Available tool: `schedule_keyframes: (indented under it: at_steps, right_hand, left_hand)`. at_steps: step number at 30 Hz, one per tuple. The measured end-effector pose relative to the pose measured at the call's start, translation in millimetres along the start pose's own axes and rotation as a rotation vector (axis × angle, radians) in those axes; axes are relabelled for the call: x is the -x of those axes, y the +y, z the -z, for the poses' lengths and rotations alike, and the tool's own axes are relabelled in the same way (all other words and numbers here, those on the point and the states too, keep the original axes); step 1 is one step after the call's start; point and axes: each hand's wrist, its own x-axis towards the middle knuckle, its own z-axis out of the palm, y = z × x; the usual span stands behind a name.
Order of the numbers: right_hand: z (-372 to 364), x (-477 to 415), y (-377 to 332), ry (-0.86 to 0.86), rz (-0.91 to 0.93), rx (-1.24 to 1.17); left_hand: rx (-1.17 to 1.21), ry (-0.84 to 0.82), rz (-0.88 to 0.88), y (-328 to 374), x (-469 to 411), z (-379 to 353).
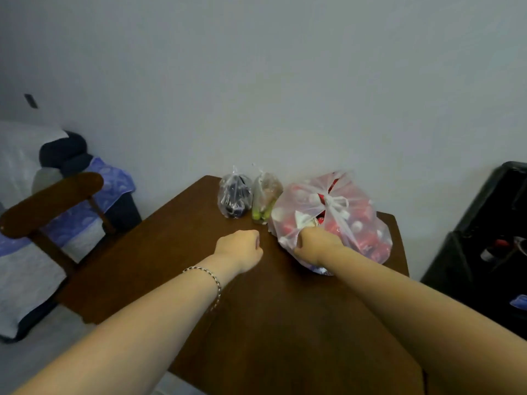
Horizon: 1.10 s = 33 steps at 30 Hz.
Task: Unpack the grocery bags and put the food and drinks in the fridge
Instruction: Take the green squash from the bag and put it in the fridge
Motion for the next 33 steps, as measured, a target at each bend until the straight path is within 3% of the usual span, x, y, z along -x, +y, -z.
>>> schedule_keyframes:
  at_steps: [9,13,18,22,27,33]
  right_hand:
    - [16,-180,-38,0.011,-0.272,-0.149]
    - [21,-244,-41,0.087,-0.341,-0.156]
    - [12,-302,-43,0.096,-0.407,-0.172]
    - [-3,-334,-47,0.092,-0.472,-0.247]
    - [-6,-365,-46,0.092,-0.499,-0.208]
    - [0,-379,-70,0.212,-0.303,-0.291]
  left_hand:
    - [0.154,-0.026,-0.135,-67,-227,11]
    - [0.403,0.015,-0.055,-75,-319,8]
    - [0.469,0.021,-0.024,-72,-405,-11]
    - [0.391,-0.071,-0.081,-73,-451,-34]
    - [0.608,-0.042,-0.17,-93,-469,-45]
    - [0.651,-0.064,-0.419,-120,-461,-25]
